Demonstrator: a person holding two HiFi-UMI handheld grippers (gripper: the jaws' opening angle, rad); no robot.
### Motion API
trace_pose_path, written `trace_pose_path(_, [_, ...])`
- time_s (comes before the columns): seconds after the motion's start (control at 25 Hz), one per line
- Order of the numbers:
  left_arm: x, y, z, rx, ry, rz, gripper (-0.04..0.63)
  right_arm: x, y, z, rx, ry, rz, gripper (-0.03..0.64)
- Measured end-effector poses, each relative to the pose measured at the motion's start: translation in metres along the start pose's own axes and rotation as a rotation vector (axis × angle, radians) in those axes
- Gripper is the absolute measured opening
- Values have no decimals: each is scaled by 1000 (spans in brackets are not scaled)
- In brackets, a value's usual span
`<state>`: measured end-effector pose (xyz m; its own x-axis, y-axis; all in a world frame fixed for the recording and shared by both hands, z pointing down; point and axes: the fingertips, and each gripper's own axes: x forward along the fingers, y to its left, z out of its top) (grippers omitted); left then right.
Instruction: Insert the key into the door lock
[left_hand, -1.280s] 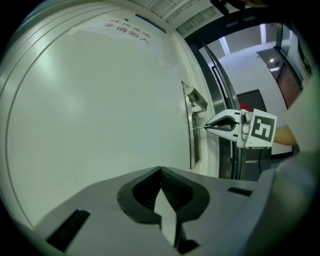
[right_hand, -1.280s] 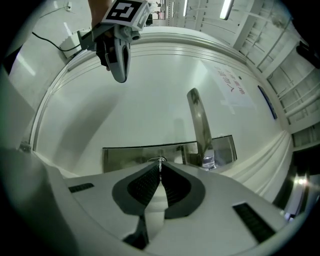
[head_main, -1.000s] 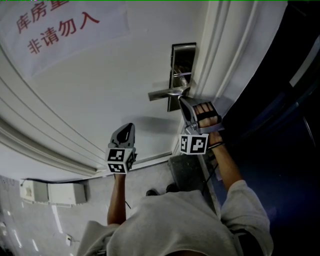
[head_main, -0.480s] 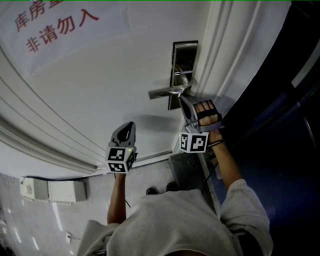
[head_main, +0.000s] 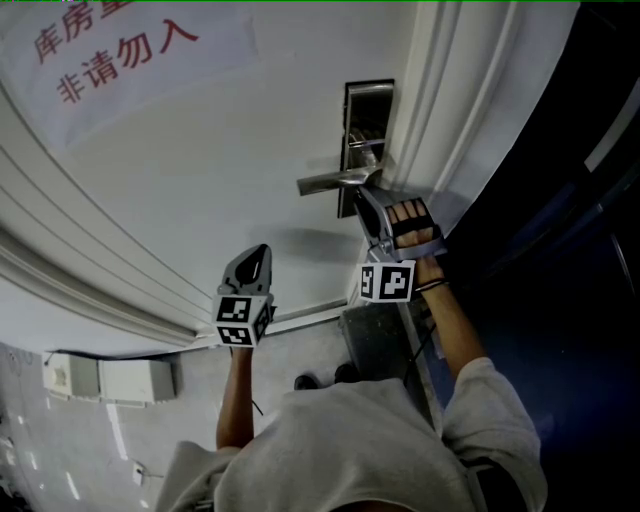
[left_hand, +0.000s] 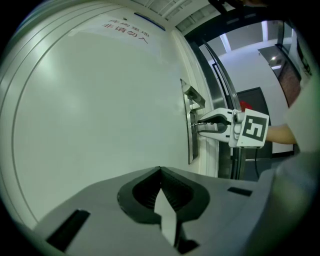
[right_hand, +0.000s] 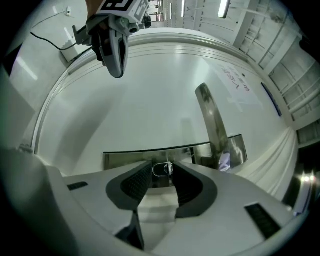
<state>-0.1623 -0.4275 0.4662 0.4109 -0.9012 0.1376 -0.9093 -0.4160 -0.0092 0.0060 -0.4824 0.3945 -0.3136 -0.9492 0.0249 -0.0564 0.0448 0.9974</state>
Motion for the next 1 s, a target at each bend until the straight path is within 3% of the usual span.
trace_pose_path(0.56, [3,-5,5,14,-7,-16,17,-42,-6,2,45,-12,-46,126])
trace_pose_path(1.0, [6,-13,3,17,-1,-33,17,-60,11,-13,101,26,-39,29])
